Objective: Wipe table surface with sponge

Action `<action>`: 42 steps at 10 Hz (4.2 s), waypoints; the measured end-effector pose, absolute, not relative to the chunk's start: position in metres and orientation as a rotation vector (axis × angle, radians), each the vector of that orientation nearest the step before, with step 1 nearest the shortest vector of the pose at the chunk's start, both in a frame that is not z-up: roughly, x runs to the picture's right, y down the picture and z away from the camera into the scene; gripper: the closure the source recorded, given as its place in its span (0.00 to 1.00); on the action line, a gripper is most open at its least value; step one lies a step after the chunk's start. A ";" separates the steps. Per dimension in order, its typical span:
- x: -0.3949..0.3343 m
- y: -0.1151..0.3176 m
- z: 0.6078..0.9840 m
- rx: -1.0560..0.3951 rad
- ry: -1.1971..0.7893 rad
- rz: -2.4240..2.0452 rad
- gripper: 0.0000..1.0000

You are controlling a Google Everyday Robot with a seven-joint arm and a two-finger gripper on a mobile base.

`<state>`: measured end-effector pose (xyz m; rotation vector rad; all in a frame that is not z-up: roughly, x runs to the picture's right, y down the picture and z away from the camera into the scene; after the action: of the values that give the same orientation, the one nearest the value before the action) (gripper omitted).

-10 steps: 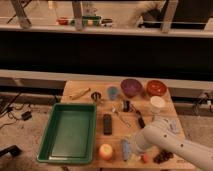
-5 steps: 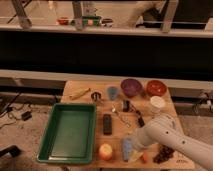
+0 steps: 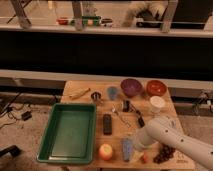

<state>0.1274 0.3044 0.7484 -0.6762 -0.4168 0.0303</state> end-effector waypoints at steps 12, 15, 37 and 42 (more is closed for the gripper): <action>0.138 0.314 0.764 -0.710 -0.389 0.056 0.73; 0.141 0.314 0.763 -0.706 -0.381 0.062 0.73; 0.148 0.302 0.779 -0.712 -0.346 0.059 0.73; 0.146 0.285 0.791 -0.667 -0.334 0.059 0.73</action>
<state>0.1464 0.2851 0.7909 -0.6667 -0.3337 0.0594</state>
